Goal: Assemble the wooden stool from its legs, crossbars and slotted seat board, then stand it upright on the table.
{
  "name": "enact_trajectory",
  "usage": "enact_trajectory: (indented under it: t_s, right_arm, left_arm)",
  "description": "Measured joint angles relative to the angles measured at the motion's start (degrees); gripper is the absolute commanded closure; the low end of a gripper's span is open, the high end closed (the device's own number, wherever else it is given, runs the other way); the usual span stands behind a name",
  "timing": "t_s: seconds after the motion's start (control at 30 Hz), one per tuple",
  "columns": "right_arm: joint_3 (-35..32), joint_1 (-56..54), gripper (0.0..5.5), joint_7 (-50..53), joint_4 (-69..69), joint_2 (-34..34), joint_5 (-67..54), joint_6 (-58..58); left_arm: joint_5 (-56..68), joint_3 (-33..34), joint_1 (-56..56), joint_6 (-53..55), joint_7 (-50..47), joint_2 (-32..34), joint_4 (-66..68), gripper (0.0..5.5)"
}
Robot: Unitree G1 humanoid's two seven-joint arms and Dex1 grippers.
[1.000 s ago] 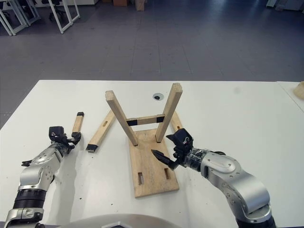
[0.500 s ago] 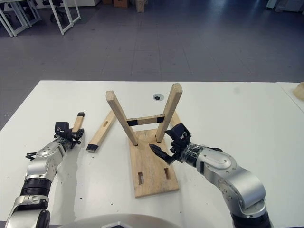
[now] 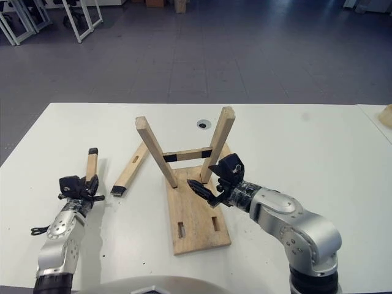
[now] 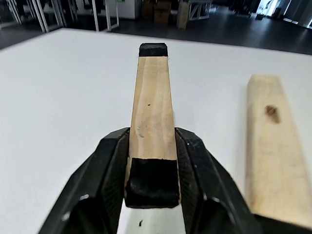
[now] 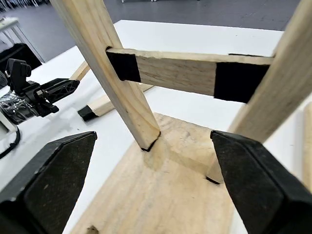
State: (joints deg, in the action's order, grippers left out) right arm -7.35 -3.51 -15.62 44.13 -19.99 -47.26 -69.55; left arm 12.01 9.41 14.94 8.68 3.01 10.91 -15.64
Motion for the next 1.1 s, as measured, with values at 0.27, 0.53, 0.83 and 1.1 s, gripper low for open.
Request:
enact_trajectory:
  t_s: [0.27,0.53,0.83,1.1]
  right_arm:
    - [-5.5,-11.6,1.19,18.9,-12.1,12.4,-30.7,-4.3]
    - [2.5,-14.3,1.19,31.1,-16.9,7.2,-51.4,3.2]
    - [10.9,-22.7,1.19,32.3,-21.2,4.4,-53.9,11.0]
    - [12.6,-24.5,2.60,31.5,-22.9,5.9,-50.6,16.0]
  left_arm:
    - [-12.7,-13.5,14.7,-7.3,-0.3,-1.9,-26.8,4.17]
    - [-14.6,-18.6,15.8,-13.4,5.5,1.1,-29.2,4.17]
    - [-11.5,-20.7,14.2,-16.5,11.6,3.2,-26.1,4.17]
    - [-7.8,-22.2,14.1,-15.5,12.9,3.1,-25.3,4.17]
